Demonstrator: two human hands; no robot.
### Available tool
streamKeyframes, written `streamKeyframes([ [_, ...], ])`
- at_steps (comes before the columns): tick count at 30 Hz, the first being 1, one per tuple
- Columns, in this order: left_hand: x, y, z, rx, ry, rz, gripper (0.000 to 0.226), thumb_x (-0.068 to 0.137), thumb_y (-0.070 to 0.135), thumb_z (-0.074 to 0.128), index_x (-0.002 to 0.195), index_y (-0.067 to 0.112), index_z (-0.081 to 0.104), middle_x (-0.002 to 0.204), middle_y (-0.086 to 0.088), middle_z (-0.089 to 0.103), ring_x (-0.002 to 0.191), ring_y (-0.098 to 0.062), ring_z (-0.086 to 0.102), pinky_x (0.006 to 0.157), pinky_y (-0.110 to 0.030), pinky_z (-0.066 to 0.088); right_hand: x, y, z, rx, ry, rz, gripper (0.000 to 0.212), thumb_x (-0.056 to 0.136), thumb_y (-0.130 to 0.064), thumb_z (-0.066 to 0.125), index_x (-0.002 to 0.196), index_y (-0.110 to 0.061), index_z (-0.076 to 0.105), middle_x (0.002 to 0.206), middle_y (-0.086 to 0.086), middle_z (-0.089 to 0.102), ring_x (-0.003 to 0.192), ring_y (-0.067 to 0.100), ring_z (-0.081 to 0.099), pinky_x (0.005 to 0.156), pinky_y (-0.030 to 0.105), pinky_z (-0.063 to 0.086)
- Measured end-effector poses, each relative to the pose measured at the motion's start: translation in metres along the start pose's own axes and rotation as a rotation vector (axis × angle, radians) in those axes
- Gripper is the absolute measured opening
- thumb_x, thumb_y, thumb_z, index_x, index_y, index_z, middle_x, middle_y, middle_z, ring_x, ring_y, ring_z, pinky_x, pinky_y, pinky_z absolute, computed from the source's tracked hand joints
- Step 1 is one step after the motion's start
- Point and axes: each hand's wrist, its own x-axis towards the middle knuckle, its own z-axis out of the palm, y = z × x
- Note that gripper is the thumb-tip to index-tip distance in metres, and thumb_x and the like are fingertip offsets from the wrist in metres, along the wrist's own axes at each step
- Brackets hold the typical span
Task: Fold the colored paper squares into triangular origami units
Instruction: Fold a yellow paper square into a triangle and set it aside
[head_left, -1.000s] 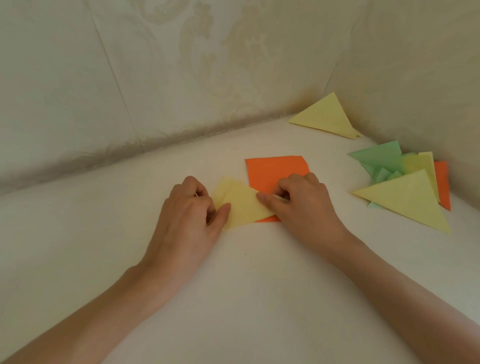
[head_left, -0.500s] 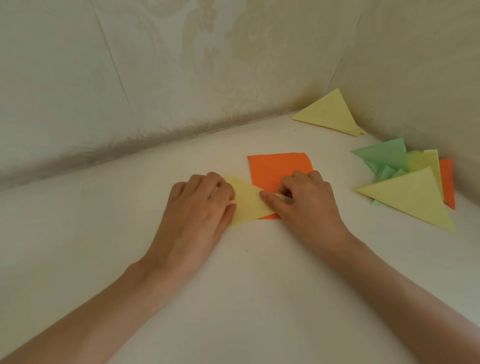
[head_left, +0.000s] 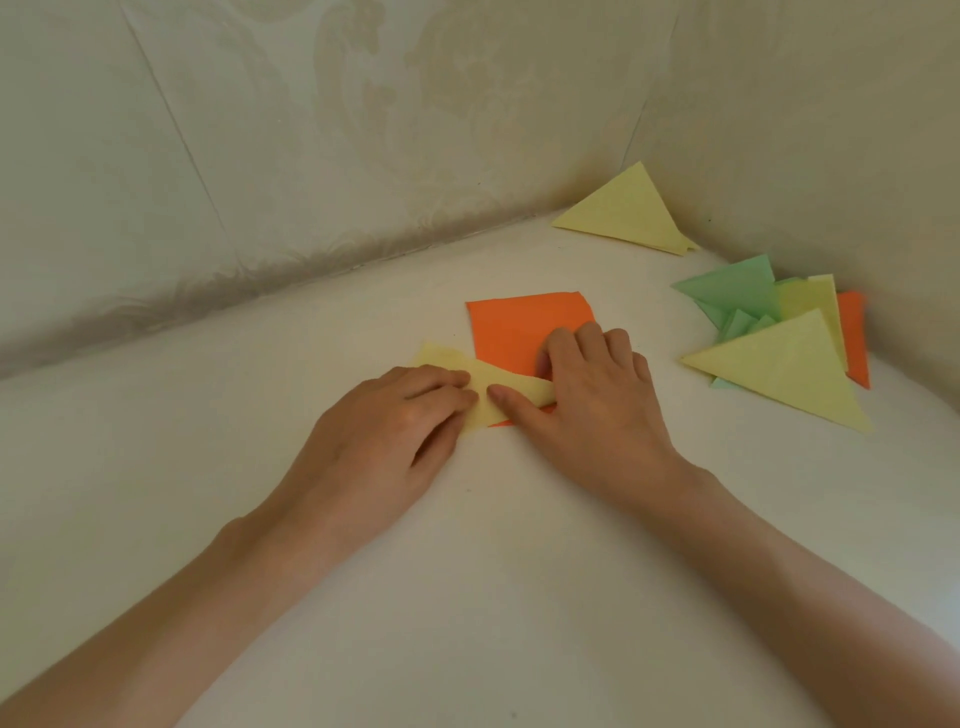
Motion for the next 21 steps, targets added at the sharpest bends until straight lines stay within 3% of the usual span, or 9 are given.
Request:
streamKeyframes([
  [5, 0.000, -0.001, 0.000, -0.030, -0.023, 0.000, 0.041, 0.092, 0.036, 0.034, 0.106, 0.021, 0.070, 0.116, 0.010, 0.064, 0.102, -0.008, 0.054, 0.078, -0.023, 0.045, 0.001, 0.023, -0.004, -0.034, 0.034, -0.020, 0.032, 0.095, -0.042, 0.032, 0.105, -0.015, 0.044, 0.104, 0.003, 0.042, 0.097, 0.024, 0.037, 0.085, 0.035, 0.032],
  [9, -0.001, 0.000, 0.000, -0.027, -0.027, -0.002, 0.040, 0.092, 0.035, 0.035, 0.105, 0.021, 0.070, 0.116, 0.010, 0.064, 0.101, -0.008, 0.055, 0.079, -0.022, 0.044, 0.005, 0.034, -0.003, -0.063, 0.054, -0.077, 0.022, 0.097, -0.027, 0.037, 0.108, -0.012, 0.048, 0.104, 0.007, 0.045, 0.097, 0.026, 0.039, 0.082, 0.035, 0.030],
  [11, -0.001, -0.001, -0.001, -0.023, -0.020, 0.005, 0.039, 0.092, 0.034, 0.035, 0.105, 0.021, 0.070, 0.115, 0.009, 0.064, 0.100, -0.008, 0.054, 0.079, -0.023, 0.046, 0.008, 0.036, -0.008, 0.013, 0.140, -0.120, 0.018, 0.094, -0.017, 0.042, 0.105, -0.011, 0.055, 0.101, 0.007, 0.050, 0.095, 0.028, 0.043, 0.080, 0.032, 0.029],
  [14, 0.001, 0.001, 0.000, 0.019, -0.018, 0.030, 0.039, 0.092, 0.032, 0.035, 0.103, 0.019, 0.069, 0.113, 0.007, 0.065, 0.098, -0.012, 0.057, 0.077, -0.021, 0.044, 0.010, 0.029, -0.015, 0.204, 0.231, -0.215, 0.023, 0.089, -0.025, 0.042, 0.096, -0.012, 0.061, 0.095, 0.004, 0.054, 0.087, 0.022, 0.043, 0.074, 0.032, 0.034],
  [18, 0.002, 0.002, 0.000, 0.092, -0.035, 0.069, 0.037, 0.091, 0.026, 0.033, 0.105, 0.013, 0.065, 0.109, -0.002, 0.064, 0.091, -0.024, 0.061, 0.076, -0.026, 0.039, 0.004, 0.014, -0.001, 0.185, 0.011, -0.185, 0.030, 0.092, -0.044, 0.044, 0.104, -0.017, 0.051, 0.103, -0.001, 0.043, 0.092, 0.014, 0.031, 0.084, 0.032, 0.032],
  [21, 0.001, 0.000, -0.001, 0.127, -0.084, 0.133, 0.040, 0.090, 0.023, 0.033, 0.124, 0.023, 0.054, 0.115, -0.006, 0.060, 0.101, -0.025, 0.055, 0.086, -0.032, 0.042, 0.003, 0.013, 0.001, 0.140, 0.000, -0.176, 0.030, 0.093, -0.043, 0.044, 0.110, -0.019, 0.046, 0.105, -0.003, 0.034, 0.101, 0.018, 0.032, 0.087, 0.030, 0.026],
])
